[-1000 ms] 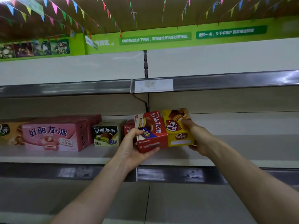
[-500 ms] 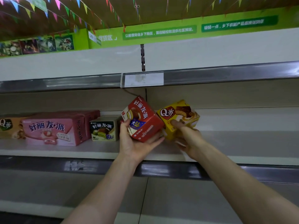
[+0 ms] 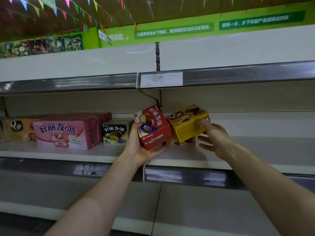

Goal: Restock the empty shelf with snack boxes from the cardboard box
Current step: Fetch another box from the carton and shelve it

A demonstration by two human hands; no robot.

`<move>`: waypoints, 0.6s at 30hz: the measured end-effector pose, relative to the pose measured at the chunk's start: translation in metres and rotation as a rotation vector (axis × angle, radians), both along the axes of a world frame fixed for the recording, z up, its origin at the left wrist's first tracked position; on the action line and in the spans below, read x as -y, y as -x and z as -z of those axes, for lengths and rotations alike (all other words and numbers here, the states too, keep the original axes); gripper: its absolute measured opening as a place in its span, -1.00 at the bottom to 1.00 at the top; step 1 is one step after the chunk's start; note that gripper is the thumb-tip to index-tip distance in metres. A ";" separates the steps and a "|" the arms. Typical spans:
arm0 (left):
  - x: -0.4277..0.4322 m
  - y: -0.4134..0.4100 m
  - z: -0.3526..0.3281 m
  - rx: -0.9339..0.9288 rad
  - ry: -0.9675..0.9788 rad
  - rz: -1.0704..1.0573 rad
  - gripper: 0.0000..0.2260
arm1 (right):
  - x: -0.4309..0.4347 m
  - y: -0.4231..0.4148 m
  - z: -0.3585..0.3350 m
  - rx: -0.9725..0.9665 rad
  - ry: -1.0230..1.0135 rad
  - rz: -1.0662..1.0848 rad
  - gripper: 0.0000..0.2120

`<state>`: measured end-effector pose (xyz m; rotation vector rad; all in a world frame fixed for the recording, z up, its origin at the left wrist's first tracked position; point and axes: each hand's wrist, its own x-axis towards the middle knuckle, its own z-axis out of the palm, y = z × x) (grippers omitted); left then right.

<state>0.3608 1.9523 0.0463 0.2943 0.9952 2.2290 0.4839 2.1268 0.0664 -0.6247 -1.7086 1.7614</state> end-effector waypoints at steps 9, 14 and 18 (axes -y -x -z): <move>-0.013 -0.009 0.001 -0.170 0.054 0.029 -0.70 | -0.020 0.002 0.021 -0.064 0.101 0.051 -0.55; -0.012 0.002 -0.005 -0.264 0.064 -0.005 -0.74 | -0.030 -0.001 0.021 0.028 -0.053 -0.026 -0.55; -0.003 0.018 -0.006 -0.283 0.088 -0.065 -0.75 | -0.020 0.004 0.027 0.256 -0.268 -0.143 -0.62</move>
